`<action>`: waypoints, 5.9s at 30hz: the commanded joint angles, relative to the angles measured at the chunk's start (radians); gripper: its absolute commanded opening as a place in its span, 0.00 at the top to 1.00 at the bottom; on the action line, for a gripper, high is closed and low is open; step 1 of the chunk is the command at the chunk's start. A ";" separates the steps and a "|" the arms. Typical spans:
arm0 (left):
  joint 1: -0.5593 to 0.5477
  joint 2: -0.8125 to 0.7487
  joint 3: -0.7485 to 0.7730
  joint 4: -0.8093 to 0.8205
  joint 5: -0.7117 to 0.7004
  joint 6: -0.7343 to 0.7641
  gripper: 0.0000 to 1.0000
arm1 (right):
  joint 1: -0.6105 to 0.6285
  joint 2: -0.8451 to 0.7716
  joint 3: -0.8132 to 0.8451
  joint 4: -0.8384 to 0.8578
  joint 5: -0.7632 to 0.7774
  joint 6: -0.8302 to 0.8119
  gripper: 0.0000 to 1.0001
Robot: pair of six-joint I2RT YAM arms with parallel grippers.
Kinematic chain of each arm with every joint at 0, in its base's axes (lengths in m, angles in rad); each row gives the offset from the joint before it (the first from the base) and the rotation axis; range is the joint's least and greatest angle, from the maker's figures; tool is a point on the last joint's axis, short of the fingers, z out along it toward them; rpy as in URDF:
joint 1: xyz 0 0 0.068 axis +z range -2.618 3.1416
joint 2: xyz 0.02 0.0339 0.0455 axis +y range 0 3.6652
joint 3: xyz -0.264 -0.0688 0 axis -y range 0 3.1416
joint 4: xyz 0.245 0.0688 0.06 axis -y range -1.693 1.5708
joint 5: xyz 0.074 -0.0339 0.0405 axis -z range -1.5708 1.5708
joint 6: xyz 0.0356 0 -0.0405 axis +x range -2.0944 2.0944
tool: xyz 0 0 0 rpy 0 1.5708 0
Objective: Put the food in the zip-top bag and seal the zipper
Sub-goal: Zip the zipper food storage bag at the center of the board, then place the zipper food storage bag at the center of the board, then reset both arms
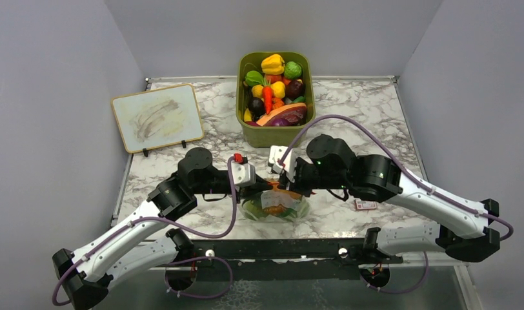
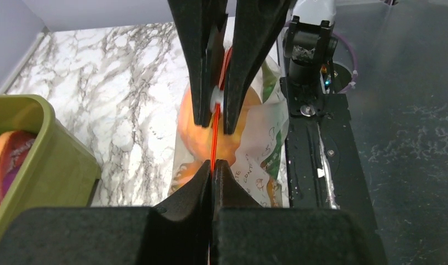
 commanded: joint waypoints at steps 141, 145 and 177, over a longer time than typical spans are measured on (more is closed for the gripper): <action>0.144 0.255 0.153 -0.050 -0.429 -0.018 0.61 | -0.001 -0.470 -0.356 0.289 0.565 0.740 0.27; 0.144 0.257 0.172 -0.048 -0.459 -0.022 0.49 | -0.002 -0.473 -0.358 0.291 0.565 0.731 0.26; 0.143 -0.128 0.051 -0.215 -0.791 -0.360 0.01 | -0.002 -0.388 -0.475 0.318 0.536 0.845 0.02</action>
